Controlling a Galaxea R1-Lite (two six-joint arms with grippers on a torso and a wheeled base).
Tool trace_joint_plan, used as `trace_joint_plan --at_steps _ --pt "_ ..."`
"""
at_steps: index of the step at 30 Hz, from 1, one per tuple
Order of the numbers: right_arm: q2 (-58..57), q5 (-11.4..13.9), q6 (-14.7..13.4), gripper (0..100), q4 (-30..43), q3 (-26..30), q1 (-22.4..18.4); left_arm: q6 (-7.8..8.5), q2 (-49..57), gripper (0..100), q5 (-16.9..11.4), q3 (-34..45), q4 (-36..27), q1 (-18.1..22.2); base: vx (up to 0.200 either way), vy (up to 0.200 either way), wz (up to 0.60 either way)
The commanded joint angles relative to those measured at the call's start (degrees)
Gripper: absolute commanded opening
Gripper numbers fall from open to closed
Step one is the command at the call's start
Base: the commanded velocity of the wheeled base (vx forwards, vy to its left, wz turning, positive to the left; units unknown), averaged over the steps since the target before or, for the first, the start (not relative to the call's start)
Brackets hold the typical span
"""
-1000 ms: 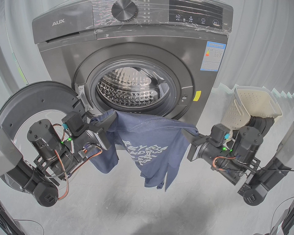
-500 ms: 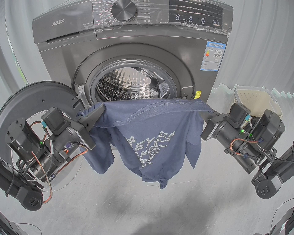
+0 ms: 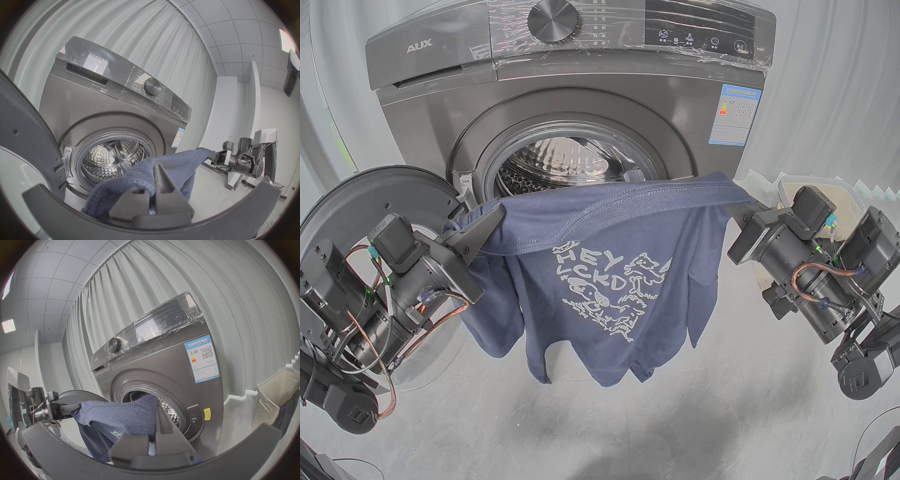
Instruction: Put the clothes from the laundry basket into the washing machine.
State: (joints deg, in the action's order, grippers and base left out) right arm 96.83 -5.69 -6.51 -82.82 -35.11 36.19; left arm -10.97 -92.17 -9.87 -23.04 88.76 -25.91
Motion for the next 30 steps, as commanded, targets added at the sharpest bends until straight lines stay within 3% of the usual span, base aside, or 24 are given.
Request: trace_joint_plan --at_steps 1,16,25,30 --pt "-0.8 0.0 0.0 0 -0.1 0.0 0.1 -0.01 -0.2 0 0.0 0.1 0.0 -0.1 0.000 0.000 0.00" --pt "-0.9 -0.1 -0.1 0 0.0 -0.4 0.5 0.16 -0.5 0 0.1 0.1 -0.1 -0.6 0.000 0.000 0.00" --pt "0.6 -0.1 -0.3 0 0.6 4.0 3.2 0.95 -5.6 0 0.7 -1.9 0.0 -5.2 0.000 0.000 0.00" --pt "5.1 0.0 -1.1 0 -0.1 6.4 5.9 2.62 -9.6 0 1.2 -6.1 0.1 -5.9 0.000 0.000 0.00"
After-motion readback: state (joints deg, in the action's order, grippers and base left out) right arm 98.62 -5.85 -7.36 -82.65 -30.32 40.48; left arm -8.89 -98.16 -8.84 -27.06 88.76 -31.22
